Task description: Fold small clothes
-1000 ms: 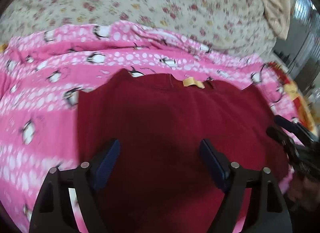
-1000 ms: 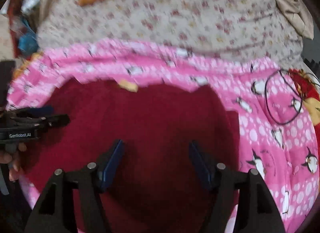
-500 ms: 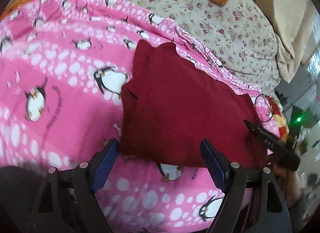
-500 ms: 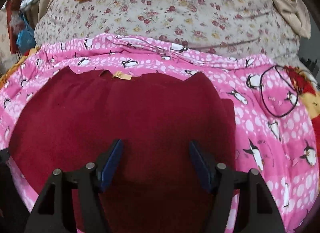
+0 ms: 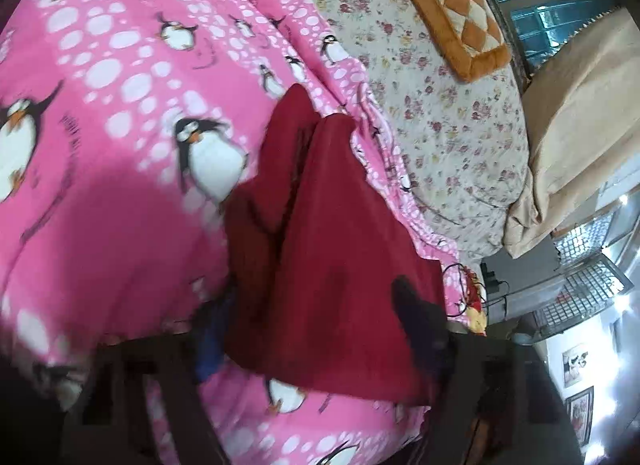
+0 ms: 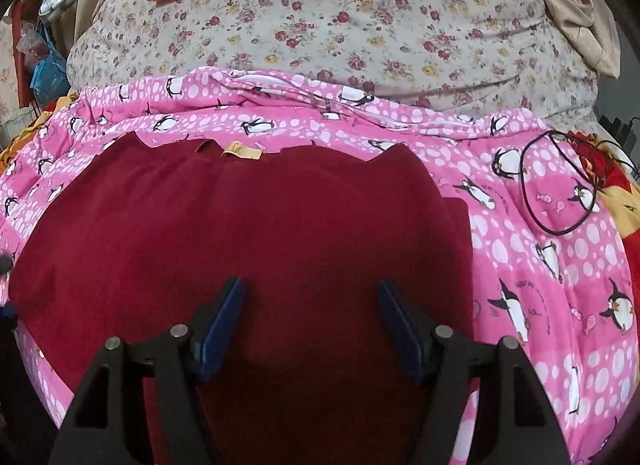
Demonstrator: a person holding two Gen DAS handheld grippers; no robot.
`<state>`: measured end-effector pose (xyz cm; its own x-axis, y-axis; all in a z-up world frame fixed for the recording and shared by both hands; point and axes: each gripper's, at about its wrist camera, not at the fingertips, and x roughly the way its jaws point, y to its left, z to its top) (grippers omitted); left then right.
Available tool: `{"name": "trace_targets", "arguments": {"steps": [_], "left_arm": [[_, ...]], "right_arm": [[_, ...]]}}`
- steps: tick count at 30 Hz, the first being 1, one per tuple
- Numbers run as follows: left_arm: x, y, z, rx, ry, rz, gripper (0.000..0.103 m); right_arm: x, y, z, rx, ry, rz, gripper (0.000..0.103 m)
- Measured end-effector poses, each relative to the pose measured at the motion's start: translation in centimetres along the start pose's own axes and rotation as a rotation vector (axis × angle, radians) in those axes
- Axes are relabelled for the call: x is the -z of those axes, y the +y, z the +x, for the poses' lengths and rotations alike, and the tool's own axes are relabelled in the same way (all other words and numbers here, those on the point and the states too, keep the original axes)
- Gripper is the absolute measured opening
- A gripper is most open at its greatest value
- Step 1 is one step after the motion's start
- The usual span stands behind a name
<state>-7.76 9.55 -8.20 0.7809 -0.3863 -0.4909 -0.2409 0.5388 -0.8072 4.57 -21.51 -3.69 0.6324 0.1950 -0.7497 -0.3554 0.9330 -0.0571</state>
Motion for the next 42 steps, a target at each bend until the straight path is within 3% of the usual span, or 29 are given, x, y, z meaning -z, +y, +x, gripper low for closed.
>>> {"name": "trace_targets", "arguments": {"steps": [4,9,11,14,19,21,22,25,29,32,34,37,42], "left_arm": [[1.2,-1.1,-0.1,-0.016,0.014,0.090,0.021],[-1.2,0.9,0.5,-0.071,-0.015,-0.019,0.021],[-2.2,0.7,1.3,-0.084,0.006,-0.009,0.026],[-4.2,0.5,2.8,-0.053,0.054,-0.025,0.040],[-6.3,0.7,3.9,-0.036,0.059,-0.046,0.039],[-6.5,0.4,4.1,-0.058,0.082,0.002,0.024],[-6.5,0.3,4.1,-0.086,0.085,0.026,0.009],[-6.1,-0.5,3.7,-0.121,0.072,0.090,0.005],[-4.9,-5.6,1.5,-0.139,-0.012,0.312,0.005],[-3.3,-11.2,0.6,-0.096,-0.062,0.465,0.005],[-2.0,-14.6,0.9,-0.059,-0.070,0.530,0.005],[-0.7,-17.3,2.5,-0.032,-0.043,0.534,0.004],[0.8,-18.4,5.6,0.010,0.012,0.428,0.004]], "right_arm": [[0.0,0.0,0.0,0.003,-0.001,-0.001,0.073],[0.0,0.2,0.1,0.012,-0.004,-0.003,0.074],[0.0,0.2,0.1,0.011,-0.004,-0.002,0.074],[0.0,0.2,0.1,0.014,-0.005,-0.003,0.074],[0.0,0.3,0.2,0.013,-0.004,-0.003,0.074],[0.0,0.3,0.2,0.014,-0.004,-0.005,0.074],[0.0,0.3,0.2,0.014,-0.004,-0.004,0.074],[-0.1,0.2,-0.1,0.004,-0.005,-0.001,0.074],[-0.6,-0.9,-3.7,-0.066,-0.140,0.039,0.073],[-0.5,-3.3,-6.6,-0.040,-0.236,0.103,0.073],[0.1,-5.7,-7.2,0.001,-0.241,0.156,0.073],[1.4,-9.1,-6.9,0.028,-0.199,0.234,0.073],[2.8,-12.1,-8.2,0.032,-0.222,0.296,0.073]]}}
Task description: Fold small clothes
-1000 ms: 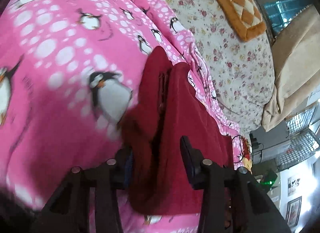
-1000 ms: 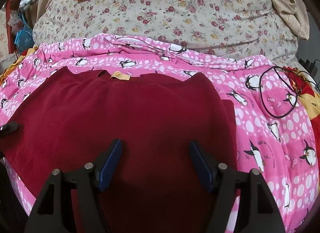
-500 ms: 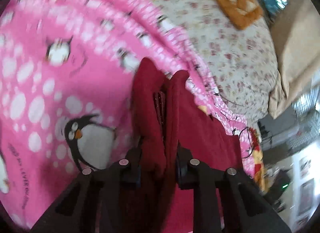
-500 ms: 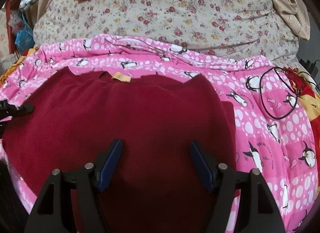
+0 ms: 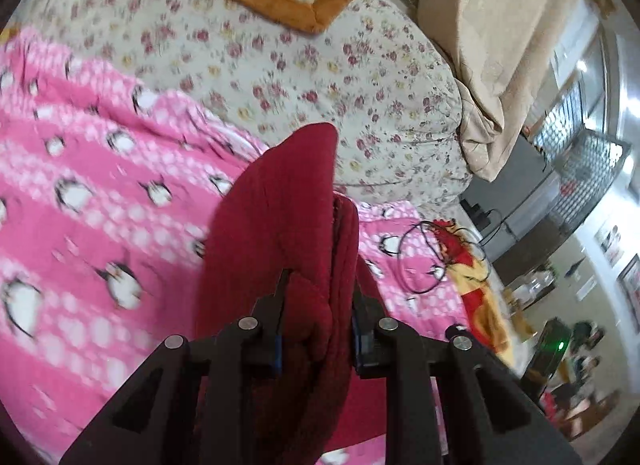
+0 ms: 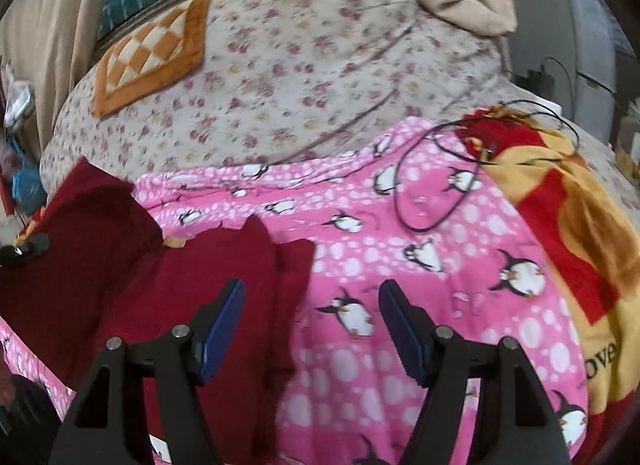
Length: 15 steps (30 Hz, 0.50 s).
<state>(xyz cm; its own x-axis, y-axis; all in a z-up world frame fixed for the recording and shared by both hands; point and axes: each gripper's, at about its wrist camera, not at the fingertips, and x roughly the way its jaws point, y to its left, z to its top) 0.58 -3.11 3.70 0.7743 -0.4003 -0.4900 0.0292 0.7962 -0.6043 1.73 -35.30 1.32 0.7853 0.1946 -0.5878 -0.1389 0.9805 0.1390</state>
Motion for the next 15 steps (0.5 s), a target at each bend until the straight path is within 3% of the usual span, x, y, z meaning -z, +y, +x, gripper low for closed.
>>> {"name": "trace_targets", "arguments": {"steps": [4,5,8,12,14,15], "left_arm": [[0.9,-1.3,1.8,0.015,0.028,-0.031,0.004],[1.1,-1.8,1.9,0.008,0.025,-0.024,0.004],[1.2,-2.5,1.9,-0.001,0.029,-0.009,0.004],[1.1,-3.2,1.6,-0.011,0.042,0.006,0.004],[1.2,-3.7,1.5,-0.022,0.036,0.030,0.004],[1.2,-3.8,1.4,-0.032,0.028,0.041,0.004]], "right_arm": [[0.0,-0.6,0.5,-0.009,0.025,0.015,0.073],[-0.2,-0.6,0.7,-0.060,0.039,0.032,0.073],[-0.9,1.5,2.8,-0.358,0.125,0.063,0.067],[-2.4,7.8,7.6,-0.405,0.253,-0.074,0.060],[-3.2,8.7,10.3,-0.487,0.316,-0.012,0.046],[-3.4,7.8,11.4,-0.550,0.340,0.089,0.046]]}}
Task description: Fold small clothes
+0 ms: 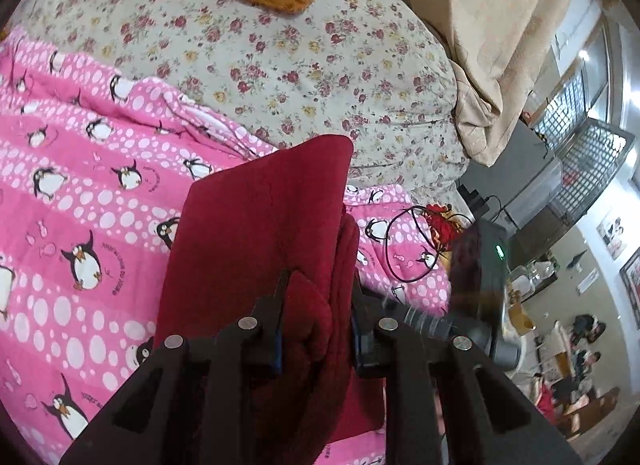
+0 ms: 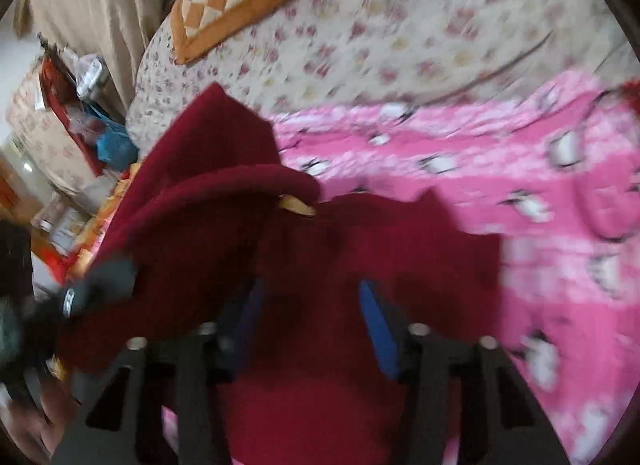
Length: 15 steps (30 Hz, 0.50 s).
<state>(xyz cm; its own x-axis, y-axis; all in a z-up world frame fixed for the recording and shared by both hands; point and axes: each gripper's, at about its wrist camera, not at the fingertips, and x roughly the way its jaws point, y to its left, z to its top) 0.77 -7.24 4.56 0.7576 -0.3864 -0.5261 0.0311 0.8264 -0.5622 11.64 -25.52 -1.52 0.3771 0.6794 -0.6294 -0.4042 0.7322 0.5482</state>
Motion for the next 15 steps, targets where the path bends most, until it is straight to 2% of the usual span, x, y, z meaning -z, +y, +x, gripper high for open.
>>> {"name": "trace_targets", "arguments": {"steps": [3,4,5,7,9,13,15], "left_arm": [[0.1,0.1,0.2,-0.002,0.000,0.011,0.004],[0.2,0.0,0.4,0.000,0.003,0.013,0.004],[0.3,-0.1,0.6,0.006,0.007,0.015,0.004],[0.7,-0.5,1.0,0.009,0.015,0.031,0.004],[1.3,-1.1,1.5,0.014,0.029,0.047,0.004],[2.0,-2.1,2.3,0.006,0.055,0.085,0.004],[2.3,-2.6,2.7,0.008,0.072,0.100,0.004]], "right_arm": [[0.3,-4.1,-1.2,-0.213,-0.083,0.252,0.047],[0.6,-4.9,-1.4,-0.265,-0.098,0.303,0.052],[0.8,-5.1,-1.5,-0.308,-0.101,0.331,0.062],[0.8,-4.9,-1.3,-0.392,-0.103,0.352,0.070],[0.9,-4.6,-0.9,-0.500,-0.109,0.393,0.071],[0.5,-4.8,-0.4,-0.540,-0.151,0.433,0.078],[-0.2,-5.2,-0.4,-0.508,-0.162,0.411,0.078]]}}
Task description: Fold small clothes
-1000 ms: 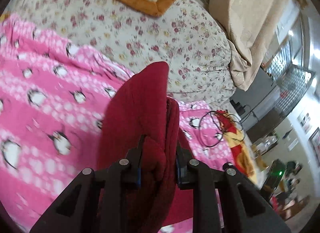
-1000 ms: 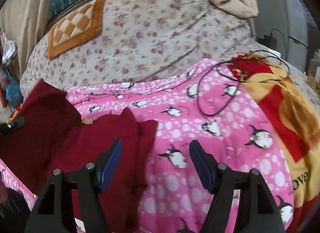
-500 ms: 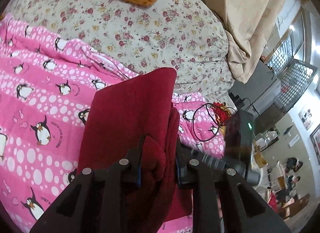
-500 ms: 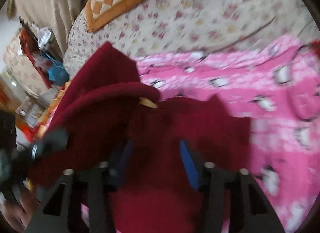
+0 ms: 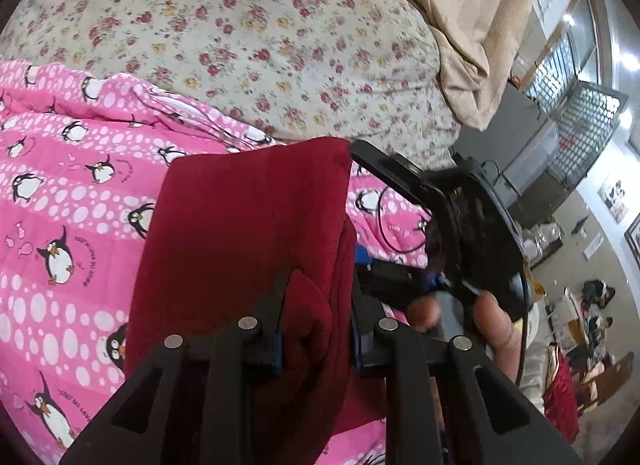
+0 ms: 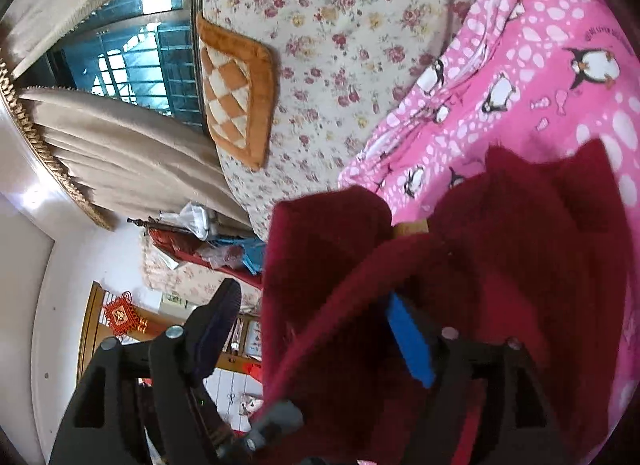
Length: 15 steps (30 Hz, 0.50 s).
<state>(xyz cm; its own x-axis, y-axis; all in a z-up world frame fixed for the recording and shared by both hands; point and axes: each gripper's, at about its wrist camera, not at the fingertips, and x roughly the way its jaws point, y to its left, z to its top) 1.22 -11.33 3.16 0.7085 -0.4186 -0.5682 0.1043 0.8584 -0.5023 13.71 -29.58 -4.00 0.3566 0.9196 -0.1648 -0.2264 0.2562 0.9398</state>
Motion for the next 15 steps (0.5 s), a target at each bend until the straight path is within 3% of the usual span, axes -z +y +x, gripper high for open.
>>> {"name": "trace_targets", "arguments": {"steps": [3,6,8,10,15], "left_arm": [[0.3,-0.8,0.8,0.010,0.029,0.016,0.004],[0.6,-2.0,1.9,0.013,0.061,0.038,0.004],[0.6,-2.7,2.8,0.007,0.074,0.048,0.004],[0.6,-3.3,3.7,0.000,0.086,0.050,0.004],[1.0,-4.4,7.0,-0.045,0.121,0.037,0.005]], "right_arm": [[-0.9,0.1,-0.3,0.075,-0.013,-0.059,0.075],[-1.8,0.5,-1.4,0.098,-0.029,-0.119,0.046],[-2.3,1.1,-2.0,0.164,-0.040,-0.192,0.026],[-2.8,1.2,-2.5,0.200,-0.044,-0.235,0.020],[-4.5,0.3,-2.4,0.287,0.005,-0.325,0.018]]}}
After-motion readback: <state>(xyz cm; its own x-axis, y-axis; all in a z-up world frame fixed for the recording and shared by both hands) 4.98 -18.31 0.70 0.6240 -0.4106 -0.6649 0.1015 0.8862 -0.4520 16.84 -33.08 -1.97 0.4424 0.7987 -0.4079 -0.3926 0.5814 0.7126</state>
